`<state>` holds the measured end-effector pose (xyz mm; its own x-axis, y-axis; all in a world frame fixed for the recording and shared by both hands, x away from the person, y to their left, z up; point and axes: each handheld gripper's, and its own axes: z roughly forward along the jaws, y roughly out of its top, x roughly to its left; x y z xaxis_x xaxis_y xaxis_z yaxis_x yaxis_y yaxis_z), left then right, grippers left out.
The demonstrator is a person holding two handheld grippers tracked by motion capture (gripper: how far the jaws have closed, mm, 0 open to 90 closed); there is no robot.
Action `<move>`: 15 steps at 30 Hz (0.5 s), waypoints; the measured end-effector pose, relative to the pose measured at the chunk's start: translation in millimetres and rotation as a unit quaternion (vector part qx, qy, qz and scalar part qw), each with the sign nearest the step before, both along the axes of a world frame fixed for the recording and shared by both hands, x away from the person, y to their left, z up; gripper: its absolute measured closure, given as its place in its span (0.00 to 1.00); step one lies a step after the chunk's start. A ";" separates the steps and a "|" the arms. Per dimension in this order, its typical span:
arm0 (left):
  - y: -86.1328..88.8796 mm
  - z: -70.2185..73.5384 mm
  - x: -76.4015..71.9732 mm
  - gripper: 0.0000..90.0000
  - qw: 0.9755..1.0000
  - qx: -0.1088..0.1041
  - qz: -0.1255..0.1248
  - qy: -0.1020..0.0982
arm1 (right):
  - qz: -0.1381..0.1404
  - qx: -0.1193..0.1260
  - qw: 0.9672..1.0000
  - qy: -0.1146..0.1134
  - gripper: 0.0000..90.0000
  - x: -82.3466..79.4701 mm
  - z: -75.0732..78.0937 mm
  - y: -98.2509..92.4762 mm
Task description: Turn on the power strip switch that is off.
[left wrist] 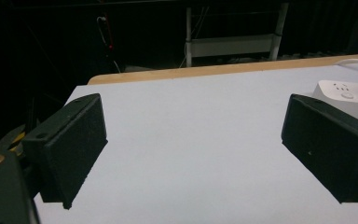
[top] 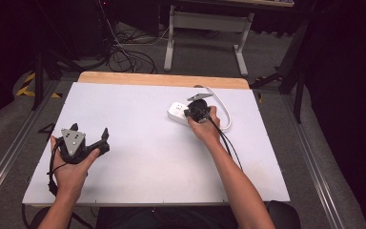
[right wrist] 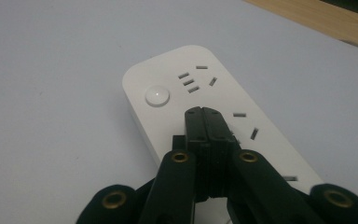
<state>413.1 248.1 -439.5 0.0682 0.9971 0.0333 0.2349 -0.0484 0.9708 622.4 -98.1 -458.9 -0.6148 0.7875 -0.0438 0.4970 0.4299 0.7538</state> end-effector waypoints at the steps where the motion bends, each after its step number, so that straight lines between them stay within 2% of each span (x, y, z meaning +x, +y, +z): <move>1: 0.1 0.1 -0.1 0.08 1.000 0.001 0.000 0.001 | 0.001 0.000 1.000 0.000 1.00 -0.1 -0.2 -0.2; 11: -0.4 0.0 -0.2 0.08 1.000 0.003 0.000 0.002 | 0.001 0.004 1.000 -0.001 1.00 -0.2 -0.7 -0.5; 15: -0.6 -0.4 0.3 0.08 1.000 0.002 -0.001 0.001 | -0.003 0.004 1.000 -0.012 1.00 -2.3 -2.1 3.3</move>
<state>413.4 247.5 -439.9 0.0700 0.9968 0.0380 0.2375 -0.0537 0.9699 620.1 -94.8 -461.0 -0.6096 0.7910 -0.0518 0.4810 0.4211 0.7690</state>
